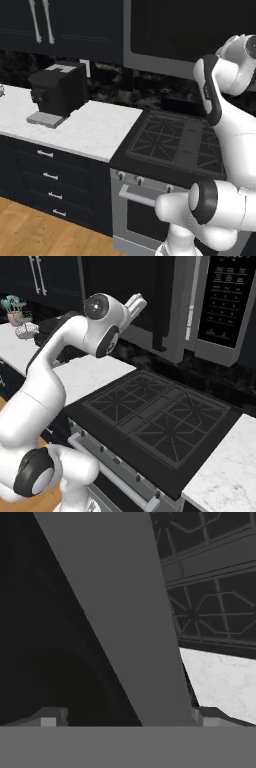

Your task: Pick the lime from the sink and place it in the bowl. Then pick the bowl and place it in the microwave. Then close the microwave door and press the start button.

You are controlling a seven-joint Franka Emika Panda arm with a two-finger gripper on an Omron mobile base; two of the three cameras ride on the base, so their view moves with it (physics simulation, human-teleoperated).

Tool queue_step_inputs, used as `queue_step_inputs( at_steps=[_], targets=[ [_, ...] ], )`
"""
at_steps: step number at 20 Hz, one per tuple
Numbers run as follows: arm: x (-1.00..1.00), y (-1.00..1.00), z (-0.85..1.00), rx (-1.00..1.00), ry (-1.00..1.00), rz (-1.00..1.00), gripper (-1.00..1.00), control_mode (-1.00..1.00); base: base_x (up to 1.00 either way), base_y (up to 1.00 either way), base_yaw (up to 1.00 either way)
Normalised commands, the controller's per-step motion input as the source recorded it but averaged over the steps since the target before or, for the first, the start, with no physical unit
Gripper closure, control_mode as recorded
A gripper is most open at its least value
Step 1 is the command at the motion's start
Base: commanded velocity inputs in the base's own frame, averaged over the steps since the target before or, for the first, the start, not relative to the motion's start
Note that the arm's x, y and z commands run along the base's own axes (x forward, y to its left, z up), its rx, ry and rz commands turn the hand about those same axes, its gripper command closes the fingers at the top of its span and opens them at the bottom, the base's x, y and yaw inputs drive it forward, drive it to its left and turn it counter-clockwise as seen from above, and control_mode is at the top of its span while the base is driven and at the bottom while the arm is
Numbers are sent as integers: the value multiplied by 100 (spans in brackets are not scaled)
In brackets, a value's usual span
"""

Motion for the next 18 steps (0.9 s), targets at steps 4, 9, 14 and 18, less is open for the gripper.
queue_step_inputs(
  at_steps=[4,9,14,18],
  targets=[
    [80,-34,-4,0,-2,-4,-100,-100,0,0,0],
    [74,-35,-3,0,-7,-6,-100,-100,0,0,0],
    [94,-39,-23,2,-8,-1,-100,-100,0,0,0],
    [2,9,-24,-3,-8,0,-100,-100,0,0,0]
  ],
)
